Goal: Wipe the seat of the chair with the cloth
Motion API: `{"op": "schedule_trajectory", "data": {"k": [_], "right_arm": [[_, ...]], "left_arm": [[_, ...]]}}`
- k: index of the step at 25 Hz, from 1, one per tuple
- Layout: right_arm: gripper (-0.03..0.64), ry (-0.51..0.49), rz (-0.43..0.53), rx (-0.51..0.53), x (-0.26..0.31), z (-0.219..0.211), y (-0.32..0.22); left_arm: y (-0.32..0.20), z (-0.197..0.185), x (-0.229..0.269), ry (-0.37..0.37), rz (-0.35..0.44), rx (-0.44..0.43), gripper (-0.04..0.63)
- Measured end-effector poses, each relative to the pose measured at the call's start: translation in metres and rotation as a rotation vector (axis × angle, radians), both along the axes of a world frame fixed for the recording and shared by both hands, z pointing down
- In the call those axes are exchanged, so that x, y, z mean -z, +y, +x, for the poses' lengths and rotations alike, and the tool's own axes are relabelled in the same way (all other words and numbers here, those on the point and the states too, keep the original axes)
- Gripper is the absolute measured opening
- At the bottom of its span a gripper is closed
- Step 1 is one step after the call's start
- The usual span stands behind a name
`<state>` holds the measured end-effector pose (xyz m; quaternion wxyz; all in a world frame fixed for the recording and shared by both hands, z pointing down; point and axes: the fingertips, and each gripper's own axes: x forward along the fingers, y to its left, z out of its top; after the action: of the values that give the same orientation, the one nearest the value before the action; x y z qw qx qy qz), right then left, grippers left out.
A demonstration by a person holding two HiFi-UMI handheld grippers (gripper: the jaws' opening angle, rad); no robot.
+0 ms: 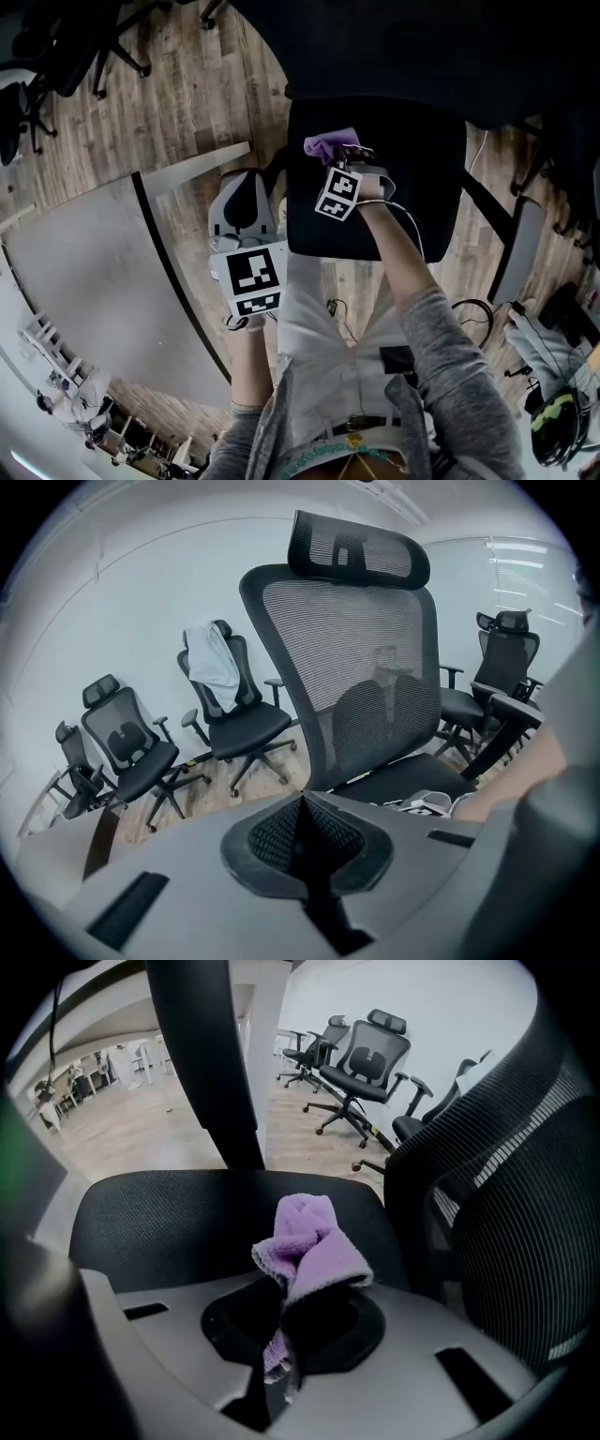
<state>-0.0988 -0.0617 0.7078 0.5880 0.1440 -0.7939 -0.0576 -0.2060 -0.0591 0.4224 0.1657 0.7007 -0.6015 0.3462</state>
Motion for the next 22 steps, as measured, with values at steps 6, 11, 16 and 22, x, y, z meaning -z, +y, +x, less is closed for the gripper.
{"op": "schedule_trajectory", "data": {"k": [6, 11, 16, 22], "right_arm": [[0.048, 0.013, -0.003, -0.013, -0.003, 0.013, -0.002], [0.048, 0.027, -0.007, -0.027, -0.005, 0.026, -0.002], [0.048, 0.04, -0.009, -0.033, -0.007, 0.035, -0.003], [0.048, 0.063, -0.015, -0.049, -0.01, 0.052, -0.003]], "left_arm": [[0.0, -0.001, 0.0, -0.004, 0.003, 0.0, 0.009], [0.001, 0.002, 0.0, -0.005, 0.003, 0.0, 0.009], [0.0, 0.0, 0.001, -0.012, 0.009, 0.001, 0.009], [0.0, 0.0, 0.0, -0.02, 0.009, 0.001, 0.009]]}}
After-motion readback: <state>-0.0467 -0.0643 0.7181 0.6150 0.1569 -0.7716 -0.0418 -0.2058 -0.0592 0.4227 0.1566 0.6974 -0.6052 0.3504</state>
